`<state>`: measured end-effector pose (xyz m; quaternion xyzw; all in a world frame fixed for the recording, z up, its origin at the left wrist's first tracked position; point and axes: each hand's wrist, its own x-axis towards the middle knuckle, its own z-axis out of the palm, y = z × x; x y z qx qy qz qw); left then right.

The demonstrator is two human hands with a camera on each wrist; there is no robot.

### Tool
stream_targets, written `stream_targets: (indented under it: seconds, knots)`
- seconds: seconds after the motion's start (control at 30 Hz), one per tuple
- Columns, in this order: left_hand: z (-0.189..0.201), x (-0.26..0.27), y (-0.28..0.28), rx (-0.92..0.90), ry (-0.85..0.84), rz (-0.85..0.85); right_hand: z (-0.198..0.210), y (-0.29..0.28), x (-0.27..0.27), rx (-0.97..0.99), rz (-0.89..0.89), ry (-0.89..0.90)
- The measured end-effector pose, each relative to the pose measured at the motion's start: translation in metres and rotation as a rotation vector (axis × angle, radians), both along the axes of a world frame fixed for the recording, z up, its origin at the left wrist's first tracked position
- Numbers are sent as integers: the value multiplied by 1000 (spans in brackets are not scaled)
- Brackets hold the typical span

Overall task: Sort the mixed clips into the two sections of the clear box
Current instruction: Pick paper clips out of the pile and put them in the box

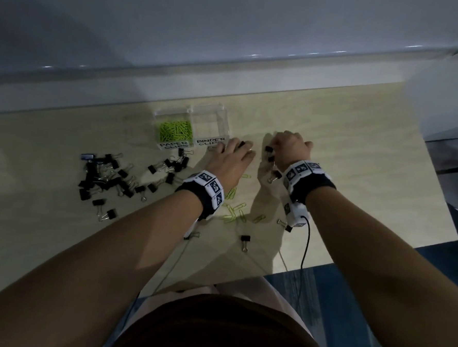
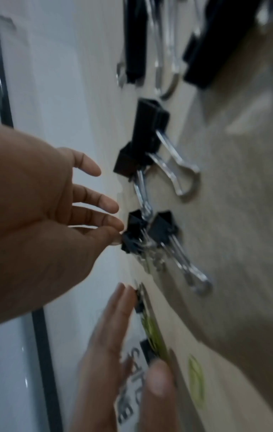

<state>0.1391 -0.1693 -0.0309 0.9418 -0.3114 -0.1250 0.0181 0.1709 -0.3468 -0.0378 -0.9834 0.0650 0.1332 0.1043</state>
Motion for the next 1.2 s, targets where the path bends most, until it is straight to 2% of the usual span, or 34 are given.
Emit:
stream_targets:
  seconds: [0.2,0.37,0.57,0.73,0.8,0.87,1.0,1.1,1.2]
  knots:
    - [-7,-1,-12,33,49,12,1,-15,-9,31,-34,-3]
    - [-7,-5,-23,29,56,-17,2,-3,-27,71,22,-32]
    - [-11,-30,-18,120,102,7,1,2,-34,-90,43,-84]
    - [4,-51,8,34,154,-22,5,0,-35,-123,-28,-90]
    - [8,-54,20,-24,141,-40,6,9,-37,-80,29,-145]
    - [9,-48,24,-57,118,23,8,26,-38,-27,161,-177]
    - [6,-28,22,-42,131,197,14,61,-37,-9,359,-98]
    - [-2,-25,36,18,158,197,12,62,-34,-38,300,-20]
    - [-8,-31,56,34,156,183,9,53,-35,-63,250,-18]
